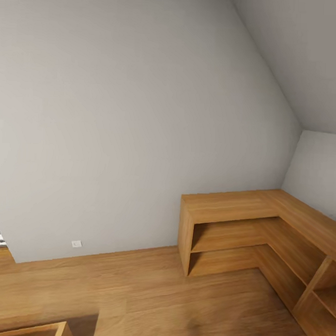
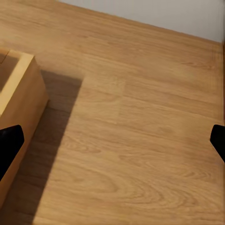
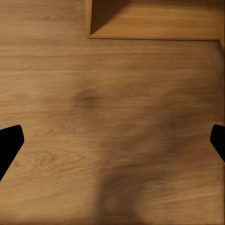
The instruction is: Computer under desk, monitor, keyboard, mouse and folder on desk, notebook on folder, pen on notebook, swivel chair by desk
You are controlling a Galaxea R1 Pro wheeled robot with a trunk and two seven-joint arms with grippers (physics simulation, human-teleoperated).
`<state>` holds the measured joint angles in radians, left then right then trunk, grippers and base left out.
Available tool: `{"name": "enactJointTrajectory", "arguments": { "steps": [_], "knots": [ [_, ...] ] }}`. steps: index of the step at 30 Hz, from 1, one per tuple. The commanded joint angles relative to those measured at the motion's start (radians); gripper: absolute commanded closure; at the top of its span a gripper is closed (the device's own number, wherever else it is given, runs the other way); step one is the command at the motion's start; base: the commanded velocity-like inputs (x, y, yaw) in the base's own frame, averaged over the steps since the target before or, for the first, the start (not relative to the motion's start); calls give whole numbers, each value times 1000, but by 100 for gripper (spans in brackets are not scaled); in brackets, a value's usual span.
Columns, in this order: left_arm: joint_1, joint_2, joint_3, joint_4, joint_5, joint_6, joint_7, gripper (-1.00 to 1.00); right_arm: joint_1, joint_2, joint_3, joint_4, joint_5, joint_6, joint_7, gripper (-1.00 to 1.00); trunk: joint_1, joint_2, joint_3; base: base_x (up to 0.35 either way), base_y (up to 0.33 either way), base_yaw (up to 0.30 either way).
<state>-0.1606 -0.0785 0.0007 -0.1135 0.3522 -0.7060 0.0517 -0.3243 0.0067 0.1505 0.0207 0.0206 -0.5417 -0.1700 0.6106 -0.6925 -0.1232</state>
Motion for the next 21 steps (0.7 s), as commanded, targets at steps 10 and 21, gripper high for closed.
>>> {"name": "enactJointTrajectory", "arguments": {
  "steps": [10,21],
  "knots": [
    [-1,0,1,-2,1,-3,19,-100,-1,3,9,4,2,0,-9,-100,0,-1,-1,0,0,-262],
    [-1,0,1,-2,-1,-2,19,-100,-1,8,9,4,1,-1,-10,-100,0,-1,-1,0,0,-140]
  ]
}}
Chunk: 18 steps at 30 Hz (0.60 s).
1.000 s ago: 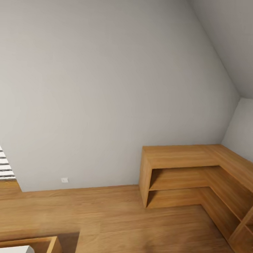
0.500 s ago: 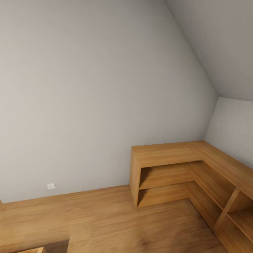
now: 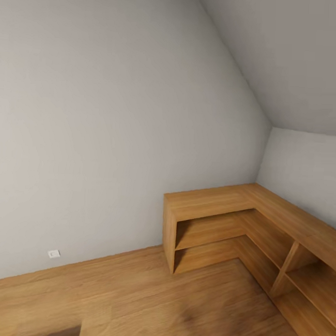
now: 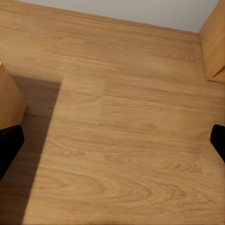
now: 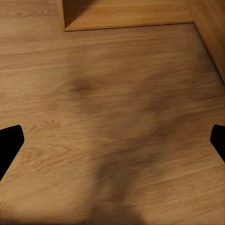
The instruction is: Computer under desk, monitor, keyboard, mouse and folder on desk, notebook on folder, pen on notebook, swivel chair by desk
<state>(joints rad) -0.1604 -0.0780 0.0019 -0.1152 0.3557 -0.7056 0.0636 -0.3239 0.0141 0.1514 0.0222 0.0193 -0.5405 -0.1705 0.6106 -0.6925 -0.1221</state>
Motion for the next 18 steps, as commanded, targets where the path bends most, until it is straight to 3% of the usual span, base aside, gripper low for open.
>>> {"name": "enactJointTrajectory", "arguments": {
  "steps": [1,7,12,18],
  "knots": [
    [-1,0,0,0,-4,-2,6,-100,-1,1,8,2,2,-3,-9,-100,0,-1,-2,0,0,-19],
    [-1,-1,-5,0,-10,-4,-1,-100,-1,5,9,2,2,-4,-9,-100,0,-1,-1,0,0,-33],
    [-1,-1,-7,0,-13,-6,-3,-100,-1,8,8,2,2,-4,-9,-100,0,-1,2,19,0,-160],
    [-1,-1,-8,0,-14,-5,-4,-100,-1,7,8,2,2,-5,-9,-100,0,-1,6,233,0,-214]
  ]
}}
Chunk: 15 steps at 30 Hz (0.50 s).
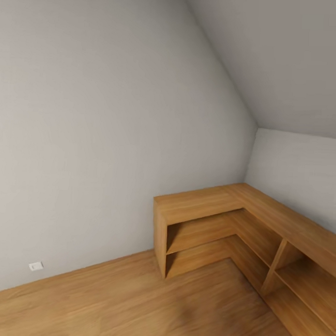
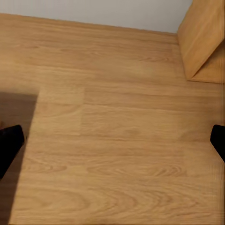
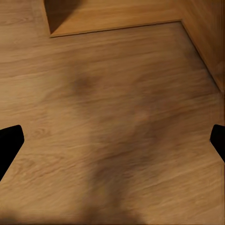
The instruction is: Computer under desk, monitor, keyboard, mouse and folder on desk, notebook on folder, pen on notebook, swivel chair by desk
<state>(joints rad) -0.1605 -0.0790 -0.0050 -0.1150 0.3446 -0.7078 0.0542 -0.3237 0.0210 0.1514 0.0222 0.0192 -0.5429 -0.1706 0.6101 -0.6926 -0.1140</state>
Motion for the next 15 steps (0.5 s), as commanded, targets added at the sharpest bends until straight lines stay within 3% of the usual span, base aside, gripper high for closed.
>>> {"name": "enactJointTrajectory", "arguments": {
  "steps": [1,15],
  "knots": [
    [-1,0,-1,0,-2,-3,6,-100,-1,1,8,2,2,-2,-9,-100,1,-1,-1,306,0,-225],
    [-1,-1,-2,0,-1,-1,5,-100,-1,-5,7,2,2,-3,-9,-100,1,-1,8,317,0,-233]
  ]
}}
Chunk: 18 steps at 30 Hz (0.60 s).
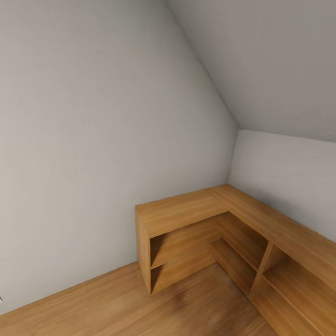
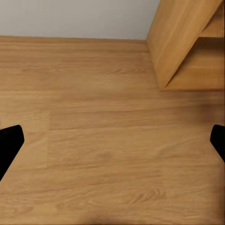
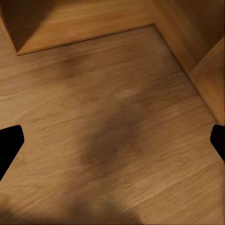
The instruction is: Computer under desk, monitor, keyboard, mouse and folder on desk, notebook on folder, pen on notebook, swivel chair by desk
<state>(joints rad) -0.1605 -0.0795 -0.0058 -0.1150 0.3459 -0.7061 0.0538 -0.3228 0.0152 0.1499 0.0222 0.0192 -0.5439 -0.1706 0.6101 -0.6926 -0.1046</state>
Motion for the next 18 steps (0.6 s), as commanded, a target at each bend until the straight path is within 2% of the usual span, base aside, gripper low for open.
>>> {"name": "enactJointTrajectory", "arguments": {
  "steps": [1,5,13,18],
  "knots": [
    [-1,0,-1,0,-2,-3,6,-100,-1,0,8,2,2,-2,-9,-100,1,-1,-1,250,0,-241],
    [-1,0,-1,0,-2,-4,6,-100,-1,0,8,2,2,-2,-9,-100,1,-1,1,143,0,-242],
    [-1,0,-1,0,-2,-4,5,-100,-1,-1,8,2,2,-3,-9,-100,1,-1,5,26,1,-248],
    [-1,0,-2,0,-2,-3,5,-100,-1,0,8,2,2,-4,-9,-100,1,-1,7,3,139,-252]
  ]
}}
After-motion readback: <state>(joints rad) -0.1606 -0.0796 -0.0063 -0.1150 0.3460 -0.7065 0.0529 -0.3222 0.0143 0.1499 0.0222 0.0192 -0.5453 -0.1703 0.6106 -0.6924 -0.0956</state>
